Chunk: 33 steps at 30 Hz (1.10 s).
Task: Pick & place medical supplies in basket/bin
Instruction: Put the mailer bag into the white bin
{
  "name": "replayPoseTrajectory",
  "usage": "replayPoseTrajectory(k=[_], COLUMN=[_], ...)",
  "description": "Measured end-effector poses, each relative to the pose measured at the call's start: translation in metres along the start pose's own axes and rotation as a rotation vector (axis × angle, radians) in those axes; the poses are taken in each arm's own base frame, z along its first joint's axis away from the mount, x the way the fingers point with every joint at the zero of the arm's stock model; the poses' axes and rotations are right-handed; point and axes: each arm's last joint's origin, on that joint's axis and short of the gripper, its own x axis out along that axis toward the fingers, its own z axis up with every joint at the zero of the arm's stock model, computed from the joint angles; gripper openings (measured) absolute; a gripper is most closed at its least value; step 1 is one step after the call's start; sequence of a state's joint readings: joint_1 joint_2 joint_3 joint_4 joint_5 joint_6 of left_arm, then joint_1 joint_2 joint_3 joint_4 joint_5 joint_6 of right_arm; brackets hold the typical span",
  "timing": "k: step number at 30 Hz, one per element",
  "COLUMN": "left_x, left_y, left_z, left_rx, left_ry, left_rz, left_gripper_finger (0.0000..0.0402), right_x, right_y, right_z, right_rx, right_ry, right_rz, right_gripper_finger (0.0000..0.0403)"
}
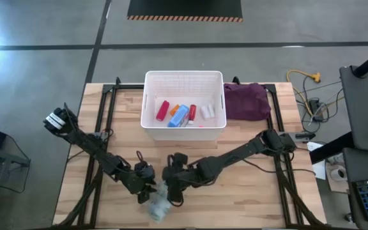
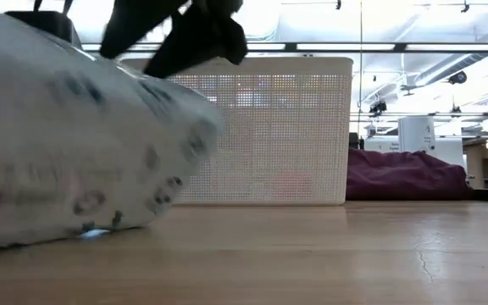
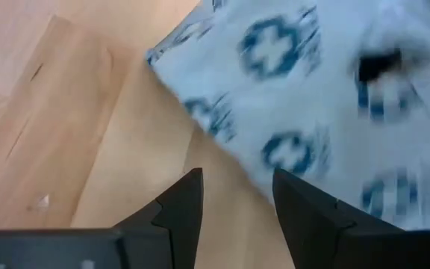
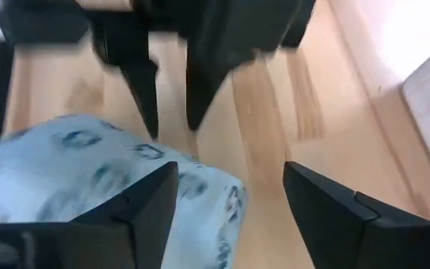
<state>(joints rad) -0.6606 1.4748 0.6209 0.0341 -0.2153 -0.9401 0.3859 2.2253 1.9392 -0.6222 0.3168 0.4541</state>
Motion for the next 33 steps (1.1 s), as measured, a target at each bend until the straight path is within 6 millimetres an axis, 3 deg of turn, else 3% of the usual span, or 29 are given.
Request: replayPoseTrajectory(k=[7,11,15,19,24,28,33], left_x=[-0.008,-0.014,-0.026,-0.028,-0.02,-0.015,-0.005], left_y=[0.002,0.004,-0.005,-0.006,0.0,-0.005,-0.004], left_z=[0.0,0.001,0.011,0.021,0.026,0.028,0.023], left_rx=[-0.002,-0.022,0.019,0.077,0.074,0.107,0.114], left_ry=[-0.005,-0.019,-0.102,-0.162,-0.159,-0.157,-0.106], left_rz=[-0.016,-0.028,-0.123,-0.156,-0.14,-0.23,-0.234], left_gripper_finger=[0.0145,0.0145,0.0145,0.0145,0.0145,0.0145,0.0145], right_x=[0.001,-0.022,-0.021,-0.018,-0.023,-0.02,0.001], right_y=[-0.005,-0.016,-0.022,0.006,0.041,0.05,0.054], right_z=[-0.011,-0.013,-0.04,-0.061,-0.079,-0.077,-0.091], right_rx=[0.011,0.267,0.562,0.724,0.841,0.943,1.092], right_ry=[0.086,0.218,0.517,0.654,0.65,0.533,0.437], right_rz=[-0.033,-0.059,-0.07,0.1,0.159,0.177,0.218], right_gripper_finger=[0.0268,0.0265,0.0257,0.0254,0.0253,0.0254,0.0255])
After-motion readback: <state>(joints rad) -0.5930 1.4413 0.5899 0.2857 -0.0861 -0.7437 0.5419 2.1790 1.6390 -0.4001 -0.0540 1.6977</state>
